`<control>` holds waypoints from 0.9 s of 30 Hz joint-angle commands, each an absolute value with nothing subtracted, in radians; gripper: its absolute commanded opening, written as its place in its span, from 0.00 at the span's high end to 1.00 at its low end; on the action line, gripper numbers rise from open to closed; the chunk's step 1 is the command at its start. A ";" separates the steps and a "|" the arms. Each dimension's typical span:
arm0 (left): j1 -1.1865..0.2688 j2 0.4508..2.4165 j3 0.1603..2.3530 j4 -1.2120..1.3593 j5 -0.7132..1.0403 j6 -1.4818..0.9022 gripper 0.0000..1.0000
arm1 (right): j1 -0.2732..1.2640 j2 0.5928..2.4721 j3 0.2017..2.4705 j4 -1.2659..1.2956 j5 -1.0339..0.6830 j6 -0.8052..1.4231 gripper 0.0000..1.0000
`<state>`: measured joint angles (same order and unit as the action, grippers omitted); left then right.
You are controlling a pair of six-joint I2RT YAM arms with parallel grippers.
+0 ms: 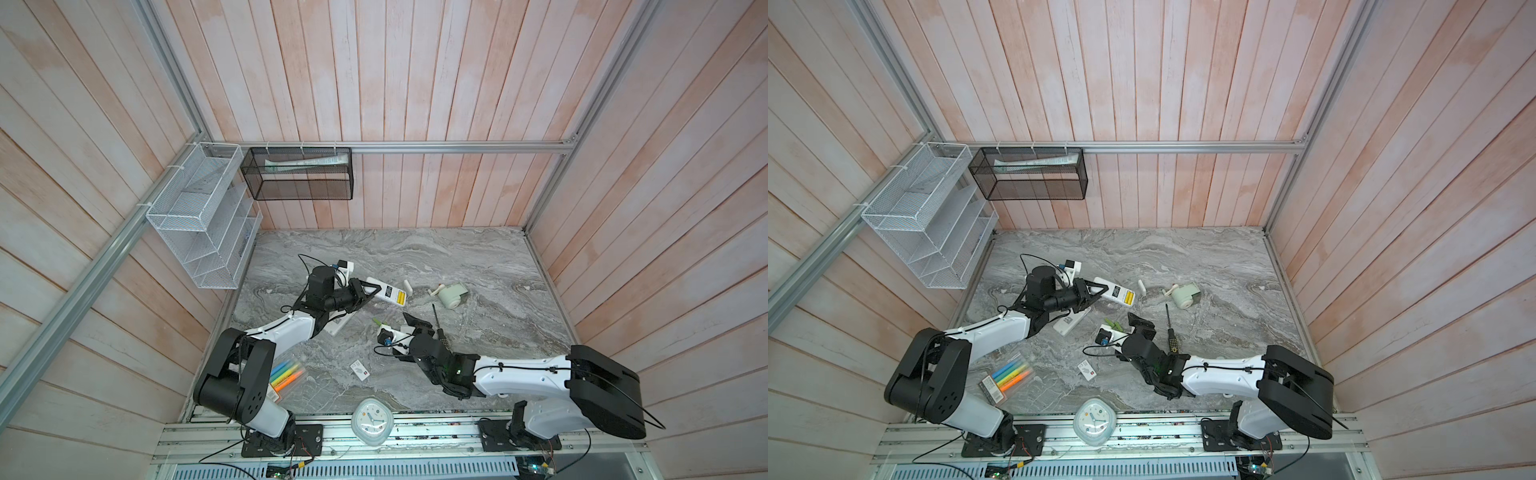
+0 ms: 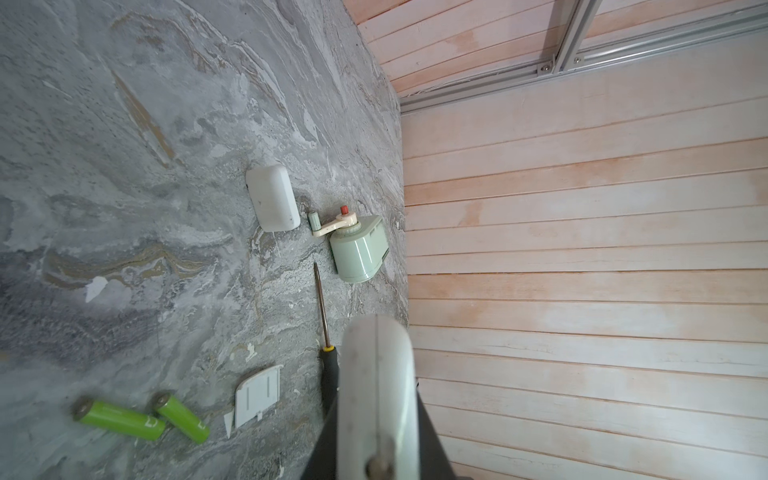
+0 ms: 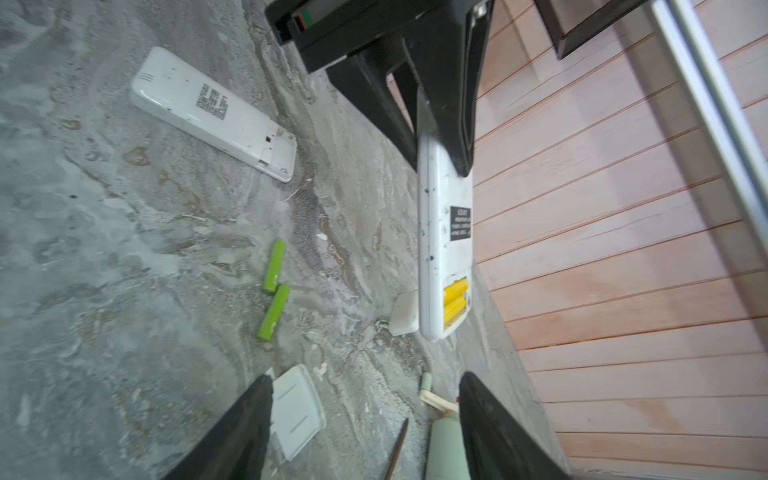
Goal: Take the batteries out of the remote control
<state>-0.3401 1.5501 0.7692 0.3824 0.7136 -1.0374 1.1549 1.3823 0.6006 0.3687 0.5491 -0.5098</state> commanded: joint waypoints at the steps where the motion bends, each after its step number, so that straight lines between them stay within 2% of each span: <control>1: -0.336 1.540 0.780 0.359 0.707 -0.943 0.94 | 1.086 1.291 0.635 0.225 0.322 -0.316 0.28; 6: -0.339 1.503 0.749 0.321 0.709 -0.872 0.94 | 0.966 1.171 0.651 0.187 0.138 -0.223 0.28; 10: -0.349 1.484 0.735 0.320 0.733 -0.837 0.93 | 0.886 1.147 0.706 0.114 0.020 -0.199 0.26; 20: -0.421 1.478 0.759 0.281 0.815 -0.763 0.93 | 0.850 1.268 0.815 0.035 -0.099 -0.291 0.18; 27: -0.440 1.467 0.761 0.264 0.828 -0.747 0.94 | 0.844 1.364 0.858 0.046 -0.100 -0.310 0.16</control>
<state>-0.4362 1.4937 0.7403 0.2630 0.7982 -0.7795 0.8520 1.3380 0.8192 0.0654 -0.0765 -0.2932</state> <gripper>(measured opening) 0.203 0.835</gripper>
